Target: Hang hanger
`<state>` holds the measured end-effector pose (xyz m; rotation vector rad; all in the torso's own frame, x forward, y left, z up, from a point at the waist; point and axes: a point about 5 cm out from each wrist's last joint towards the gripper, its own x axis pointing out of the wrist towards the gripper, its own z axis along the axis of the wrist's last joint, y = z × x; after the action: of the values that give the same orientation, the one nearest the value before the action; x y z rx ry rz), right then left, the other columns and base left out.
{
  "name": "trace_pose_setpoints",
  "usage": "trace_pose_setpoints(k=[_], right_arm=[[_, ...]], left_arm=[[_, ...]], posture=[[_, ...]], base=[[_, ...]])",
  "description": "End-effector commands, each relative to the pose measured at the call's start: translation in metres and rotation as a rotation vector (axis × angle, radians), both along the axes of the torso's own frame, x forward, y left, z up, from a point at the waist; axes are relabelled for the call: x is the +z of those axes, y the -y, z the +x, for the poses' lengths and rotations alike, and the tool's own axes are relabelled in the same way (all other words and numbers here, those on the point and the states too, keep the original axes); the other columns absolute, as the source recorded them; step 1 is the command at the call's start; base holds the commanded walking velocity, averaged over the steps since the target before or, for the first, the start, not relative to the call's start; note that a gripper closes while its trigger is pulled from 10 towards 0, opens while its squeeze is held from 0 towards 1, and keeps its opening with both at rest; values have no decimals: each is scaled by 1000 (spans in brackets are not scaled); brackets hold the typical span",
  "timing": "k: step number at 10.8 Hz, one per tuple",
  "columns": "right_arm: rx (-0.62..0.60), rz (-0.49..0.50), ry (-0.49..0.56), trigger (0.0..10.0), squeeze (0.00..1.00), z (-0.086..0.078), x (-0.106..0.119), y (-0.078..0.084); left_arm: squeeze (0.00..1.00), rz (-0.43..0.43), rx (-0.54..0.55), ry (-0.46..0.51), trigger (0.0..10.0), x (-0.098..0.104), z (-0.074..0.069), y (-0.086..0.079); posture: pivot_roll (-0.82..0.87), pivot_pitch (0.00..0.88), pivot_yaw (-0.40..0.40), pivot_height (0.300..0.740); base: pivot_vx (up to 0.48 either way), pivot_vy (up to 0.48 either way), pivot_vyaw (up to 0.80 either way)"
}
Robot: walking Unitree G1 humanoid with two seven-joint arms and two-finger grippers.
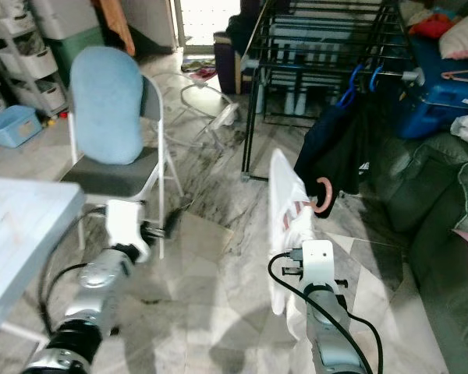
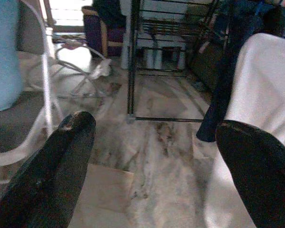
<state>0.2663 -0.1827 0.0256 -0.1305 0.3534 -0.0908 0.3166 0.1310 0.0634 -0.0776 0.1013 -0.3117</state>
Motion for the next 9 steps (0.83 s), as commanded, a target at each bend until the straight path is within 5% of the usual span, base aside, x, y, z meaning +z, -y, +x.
trace_pose_setpoints(k=[1,9], right_arm=[[13,-1,58,10000,0,6,11,-4],[45,-5,51,10000,0,10,11,-11]], left_arm=[[0,0,1,14,10000,4,1,-1],[0,-21,-48,-7,10000,2,-1,12]], posture=[[-187,0,39,740],[-186,0,41,740]], base=[[461,0,0],[461,0,0]])
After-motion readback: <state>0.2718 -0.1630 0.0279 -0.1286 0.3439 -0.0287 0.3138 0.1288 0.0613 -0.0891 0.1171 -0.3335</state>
